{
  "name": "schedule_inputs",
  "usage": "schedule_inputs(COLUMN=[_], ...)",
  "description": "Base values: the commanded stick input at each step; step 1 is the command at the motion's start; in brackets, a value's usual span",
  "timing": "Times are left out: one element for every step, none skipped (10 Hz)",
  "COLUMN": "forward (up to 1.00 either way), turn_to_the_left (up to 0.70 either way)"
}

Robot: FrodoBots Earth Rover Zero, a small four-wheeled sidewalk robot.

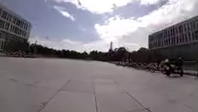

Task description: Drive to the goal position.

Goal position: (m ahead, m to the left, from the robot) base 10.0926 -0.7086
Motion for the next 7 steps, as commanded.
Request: schedule_inputs(forward=[0.50,0.50,0.50,0.50,0.50,0.50,0.50], turn_to_the_left=[0.01,0.01,0.01,0.01,0.01,0.01,0.01])
